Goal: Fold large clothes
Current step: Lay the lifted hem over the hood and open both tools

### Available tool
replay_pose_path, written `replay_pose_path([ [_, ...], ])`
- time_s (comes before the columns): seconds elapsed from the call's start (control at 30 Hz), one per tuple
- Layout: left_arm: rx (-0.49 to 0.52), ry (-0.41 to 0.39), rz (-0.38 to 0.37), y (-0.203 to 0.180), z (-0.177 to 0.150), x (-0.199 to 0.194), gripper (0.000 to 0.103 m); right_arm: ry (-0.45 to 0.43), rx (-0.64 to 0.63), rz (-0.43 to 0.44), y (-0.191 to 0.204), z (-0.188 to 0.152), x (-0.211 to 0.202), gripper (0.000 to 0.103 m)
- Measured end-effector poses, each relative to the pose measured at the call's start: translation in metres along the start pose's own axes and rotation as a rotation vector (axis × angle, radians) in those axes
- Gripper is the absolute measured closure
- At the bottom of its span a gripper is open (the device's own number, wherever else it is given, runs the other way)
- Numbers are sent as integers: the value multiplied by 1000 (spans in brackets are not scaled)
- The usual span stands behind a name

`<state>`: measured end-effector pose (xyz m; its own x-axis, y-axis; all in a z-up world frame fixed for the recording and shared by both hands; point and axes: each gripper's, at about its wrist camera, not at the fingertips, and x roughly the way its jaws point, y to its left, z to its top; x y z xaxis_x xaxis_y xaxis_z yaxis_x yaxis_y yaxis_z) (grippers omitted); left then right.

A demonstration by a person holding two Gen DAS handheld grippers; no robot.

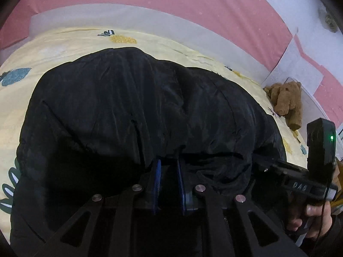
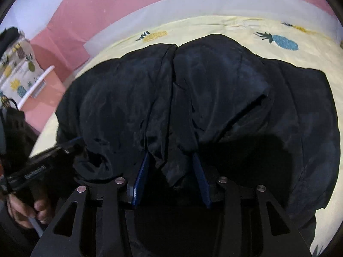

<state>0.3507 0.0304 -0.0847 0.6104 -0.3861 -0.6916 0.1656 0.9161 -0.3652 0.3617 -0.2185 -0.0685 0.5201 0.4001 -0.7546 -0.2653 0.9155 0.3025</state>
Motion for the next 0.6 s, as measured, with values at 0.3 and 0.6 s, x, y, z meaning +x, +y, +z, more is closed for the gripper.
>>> replay_pose_path([
  [0.3, 6, 40, -11, -13, -12, -9, 88, 10, 88, -5, -8, -10, -22, 59],
  [0.6, -3, 73, -37, -22, -22, 13, 88, 19, 90, -75, -19, -17, 2, 61],
])
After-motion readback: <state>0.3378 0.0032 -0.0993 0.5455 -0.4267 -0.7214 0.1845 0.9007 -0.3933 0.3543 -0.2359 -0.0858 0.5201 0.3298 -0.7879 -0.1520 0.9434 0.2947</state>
